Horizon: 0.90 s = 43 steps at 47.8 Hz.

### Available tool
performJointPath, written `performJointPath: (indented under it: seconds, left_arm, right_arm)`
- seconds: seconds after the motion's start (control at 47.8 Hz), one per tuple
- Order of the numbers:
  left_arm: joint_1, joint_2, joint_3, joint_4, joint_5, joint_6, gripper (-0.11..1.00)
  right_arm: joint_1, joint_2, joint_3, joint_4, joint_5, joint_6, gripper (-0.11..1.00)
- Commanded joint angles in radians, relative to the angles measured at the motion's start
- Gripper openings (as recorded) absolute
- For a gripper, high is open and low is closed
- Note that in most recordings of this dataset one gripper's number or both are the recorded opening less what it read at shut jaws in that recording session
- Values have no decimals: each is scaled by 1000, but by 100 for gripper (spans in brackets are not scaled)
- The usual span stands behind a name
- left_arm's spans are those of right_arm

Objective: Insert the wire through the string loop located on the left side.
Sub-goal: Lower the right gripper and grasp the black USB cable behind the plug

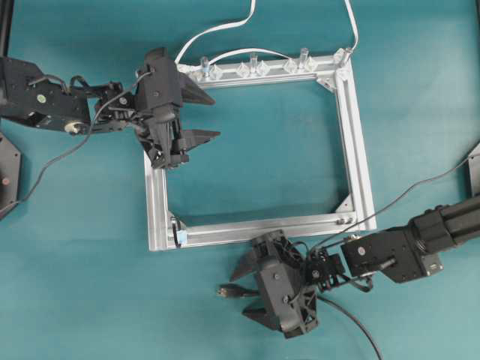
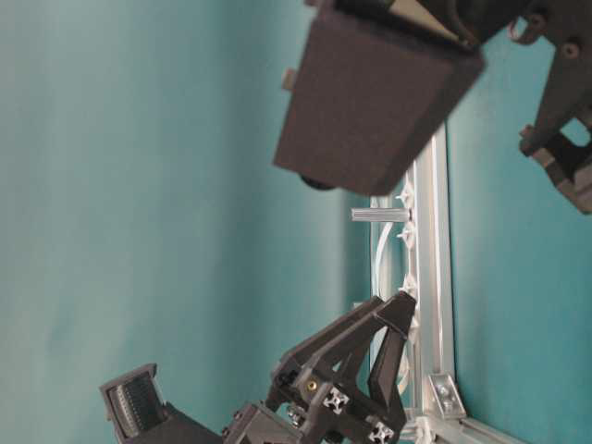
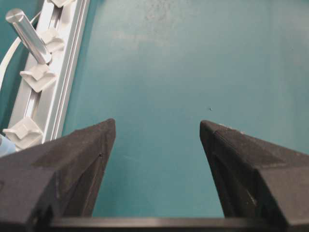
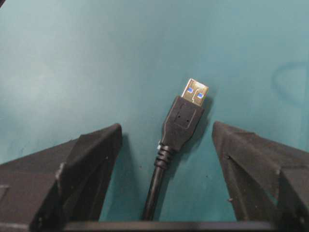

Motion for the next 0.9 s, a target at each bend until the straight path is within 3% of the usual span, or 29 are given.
performJointPath:
  seconds: [0.0,0.084,0.314,0.879]
  left_arm:
    - [-2,-26,-9,3,-5,3,76]
    - [-3,-26,-9,3,-5,2,76]
    - [-3,-26,-9,3,-5,0,76]
    - [-6,-26,-11,3,-3,0,76]
  right_arm:
    - [3,-14,-15,2,14,-2,82]
    - [3,-14,-17,2,41,-2,76]
    - [3,-14,-18,2,100,2,21]
    - [3,-23,-28,-2,115,11,19]
